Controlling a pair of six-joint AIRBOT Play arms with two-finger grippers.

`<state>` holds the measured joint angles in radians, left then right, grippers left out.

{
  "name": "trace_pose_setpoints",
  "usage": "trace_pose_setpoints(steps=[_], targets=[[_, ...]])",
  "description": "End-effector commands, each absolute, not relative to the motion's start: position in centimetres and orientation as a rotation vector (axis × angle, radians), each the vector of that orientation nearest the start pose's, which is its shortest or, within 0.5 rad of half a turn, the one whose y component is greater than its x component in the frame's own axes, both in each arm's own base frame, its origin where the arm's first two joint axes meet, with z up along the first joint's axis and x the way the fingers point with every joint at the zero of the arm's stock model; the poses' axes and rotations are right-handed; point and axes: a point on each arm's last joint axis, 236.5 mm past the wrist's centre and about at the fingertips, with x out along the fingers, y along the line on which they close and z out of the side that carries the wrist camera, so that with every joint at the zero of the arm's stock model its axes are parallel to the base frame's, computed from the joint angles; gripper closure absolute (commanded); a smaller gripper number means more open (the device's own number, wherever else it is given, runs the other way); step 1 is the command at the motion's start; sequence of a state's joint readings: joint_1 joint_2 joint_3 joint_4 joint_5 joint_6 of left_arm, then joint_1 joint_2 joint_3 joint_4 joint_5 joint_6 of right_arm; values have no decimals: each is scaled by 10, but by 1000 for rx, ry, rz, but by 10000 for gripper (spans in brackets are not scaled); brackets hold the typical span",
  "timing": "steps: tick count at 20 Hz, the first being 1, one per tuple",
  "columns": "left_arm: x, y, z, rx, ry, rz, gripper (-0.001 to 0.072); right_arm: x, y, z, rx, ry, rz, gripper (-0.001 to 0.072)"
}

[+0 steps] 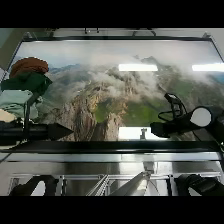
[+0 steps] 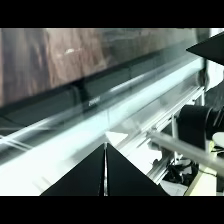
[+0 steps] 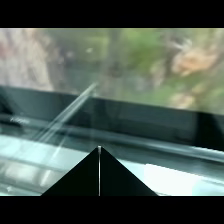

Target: Fold the shirts.

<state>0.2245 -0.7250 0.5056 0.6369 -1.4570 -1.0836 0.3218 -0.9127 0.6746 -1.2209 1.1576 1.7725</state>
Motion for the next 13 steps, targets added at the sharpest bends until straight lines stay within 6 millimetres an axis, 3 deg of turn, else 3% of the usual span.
trace_pose_setpoints(steps=[1,6,13], targets=[[168,-155,17,-618,1222,-732,685,212,164,-25,314,1405,344,690],[158,-158,24,-628,1221,-730,686,211,174,-20,366,1408,365,690],[161,-158,24,-629,1212,-722,686,211,174,-21,366,1409,364,690]])
